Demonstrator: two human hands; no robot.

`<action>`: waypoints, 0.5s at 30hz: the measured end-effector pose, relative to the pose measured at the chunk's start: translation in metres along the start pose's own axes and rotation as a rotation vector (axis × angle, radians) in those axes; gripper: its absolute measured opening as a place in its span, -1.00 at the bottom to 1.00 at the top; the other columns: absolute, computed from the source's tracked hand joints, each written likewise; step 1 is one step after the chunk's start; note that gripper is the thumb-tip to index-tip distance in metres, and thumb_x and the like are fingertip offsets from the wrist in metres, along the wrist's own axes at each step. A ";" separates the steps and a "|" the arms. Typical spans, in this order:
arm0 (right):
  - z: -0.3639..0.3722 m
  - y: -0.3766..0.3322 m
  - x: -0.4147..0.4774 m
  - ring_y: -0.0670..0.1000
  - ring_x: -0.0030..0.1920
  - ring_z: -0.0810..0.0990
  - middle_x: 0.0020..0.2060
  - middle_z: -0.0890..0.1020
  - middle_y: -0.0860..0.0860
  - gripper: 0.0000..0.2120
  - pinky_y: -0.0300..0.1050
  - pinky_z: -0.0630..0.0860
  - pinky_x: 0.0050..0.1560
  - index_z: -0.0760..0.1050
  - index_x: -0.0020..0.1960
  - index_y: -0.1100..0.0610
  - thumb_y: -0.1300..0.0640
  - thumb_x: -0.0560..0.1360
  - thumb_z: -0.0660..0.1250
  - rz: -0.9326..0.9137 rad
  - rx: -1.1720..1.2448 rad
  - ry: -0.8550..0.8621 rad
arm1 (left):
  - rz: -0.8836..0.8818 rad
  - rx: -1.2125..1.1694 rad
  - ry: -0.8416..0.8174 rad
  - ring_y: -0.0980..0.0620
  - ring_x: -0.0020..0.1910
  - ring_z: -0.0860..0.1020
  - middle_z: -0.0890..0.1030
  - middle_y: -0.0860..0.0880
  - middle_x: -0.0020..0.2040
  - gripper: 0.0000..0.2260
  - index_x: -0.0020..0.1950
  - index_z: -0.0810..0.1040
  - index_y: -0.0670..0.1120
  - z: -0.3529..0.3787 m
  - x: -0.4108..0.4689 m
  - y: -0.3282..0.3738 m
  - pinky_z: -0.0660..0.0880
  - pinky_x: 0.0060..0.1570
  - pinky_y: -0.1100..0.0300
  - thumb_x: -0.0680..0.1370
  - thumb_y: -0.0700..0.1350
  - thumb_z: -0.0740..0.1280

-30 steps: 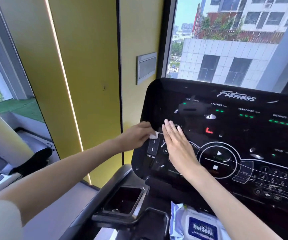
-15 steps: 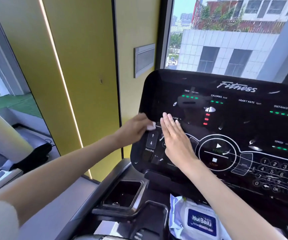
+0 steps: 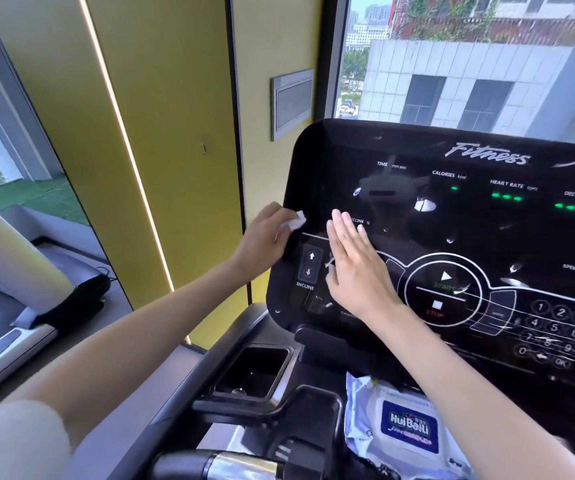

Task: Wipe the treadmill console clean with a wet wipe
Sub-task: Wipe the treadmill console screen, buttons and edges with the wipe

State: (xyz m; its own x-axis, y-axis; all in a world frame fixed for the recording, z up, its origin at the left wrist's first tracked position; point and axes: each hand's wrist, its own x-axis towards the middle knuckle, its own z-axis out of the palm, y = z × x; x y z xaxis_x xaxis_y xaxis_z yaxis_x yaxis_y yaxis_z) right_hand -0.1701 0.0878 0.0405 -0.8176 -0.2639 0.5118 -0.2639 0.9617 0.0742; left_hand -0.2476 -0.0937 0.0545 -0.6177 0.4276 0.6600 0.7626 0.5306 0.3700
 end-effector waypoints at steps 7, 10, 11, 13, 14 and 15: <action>0.004 0.002 0.000 0.15 0.49 0.04 0.48 0.10 0.23 -0.32 0.07 0.06 0.46 0.09 0.46 0.36 0.09 0.49 0.29 -0.012 -0.049 0.008 | 0.099 0.064 -0.146 0.02 -0.11 0.45 0.49 -0.10 -0.08 -0.81 0.03 0.55 -0.21 -0.001 -0.010 -0.007 0.43 -0.10 0.19 0.50 -0.36 0.21; 0.006 0.000 -0.001 0.15 0.50 0.02 0.49 0.08 0.23 -0.29 0.07 0.03 0.47 0.08 0.47 0.35 0.07 0.48 0.31 0.001 -0.049 0.005 | 0.114 0.088 -0.103 -0.04 -0.10 0.45 0.48 -0.13 -0.08 -0.80 0.04 0.53 -0.22 0.006 -0.014 -0.005 0.43 -0.10 0.12 0.49 -0.40 0.21; 0.006 0.000 0.000 0.15 0.50 0.02 0.49 0.08 0.23 -0.28 0.06 0.02 0.47 0.08 0.47 0.35 0.08 0.47 0.32 0.000 -0.052 0.004 | 0.217 0.118 -0.192 -0.06 -0.09 0.45 0.48 -0.14 -0.08 -0.81 0.04 0.52 -0.22 0.009 -0.022 -0.002 0.44 -0.11 0.12 0.49 -0.40 0.22; 0.007 0.002 -0.001 0.15 0.49 0.03 0.48 0.10 0.22 -0.27 0.05 0.03 0.46 0.09 0.47 0.35 0.10 0.45 0.35 -0.003 -0.053 0.013 | 0.316 0.141 -0.336 -0.06 -0.09 0.45 0.48 -0.13 -0.08 -0.82 0.04 0.53 -0.22 0.007 -0.030 0.000 0.44 -0.12 0.13 0.49 -0.39 0.24; 0.006 0.003 -0.001 0.14 0.49 0.04 0.48 0.10 0.22 -0.27 0.05 0.03 0.46 0.09 0.47 0.35 0.11 0.45 0.36 -0.007 -0.051 0.018 | 0.253 0.121 -0.313 -0.03 -0.09 0.44 0.48 -0.13 -0.07 -0.82 0.04 0.53 -0.22 0.004 -0.024 -0.004 0.43 -0.11 0.15 0.49 -0.38 0.24; 0.006 0.002 -0.001 0.15 0.49 0.04 0.48 0.10 0.22 -0.27 0.05 0.03 0.46 0.10 0.47 0.35 0.10 0.45 0.36 -0.009 -0.052 0.023 | 0.150 0.077 -0.213 0.01 -0.10 0.43 0.48 -0.12 -0.08 -0.82 0.03 0.53 -0.22 0.002 -0.017 -0.007 0.41 -0.10 0.18 0.50 -0.38 0.22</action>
State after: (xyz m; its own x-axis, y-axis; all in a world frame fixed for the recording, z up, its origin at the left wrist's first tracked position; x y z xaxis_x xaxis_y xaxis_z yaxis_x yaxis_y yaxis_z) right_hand -0.1734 0.0898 0.0350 -0.8028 -0.2716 0.5308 -0.2442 0.9619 0.1229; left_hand -0.2426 -0.1036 0.0392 -0.5320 0.6452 0.5483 0.8365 0.5008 0.2223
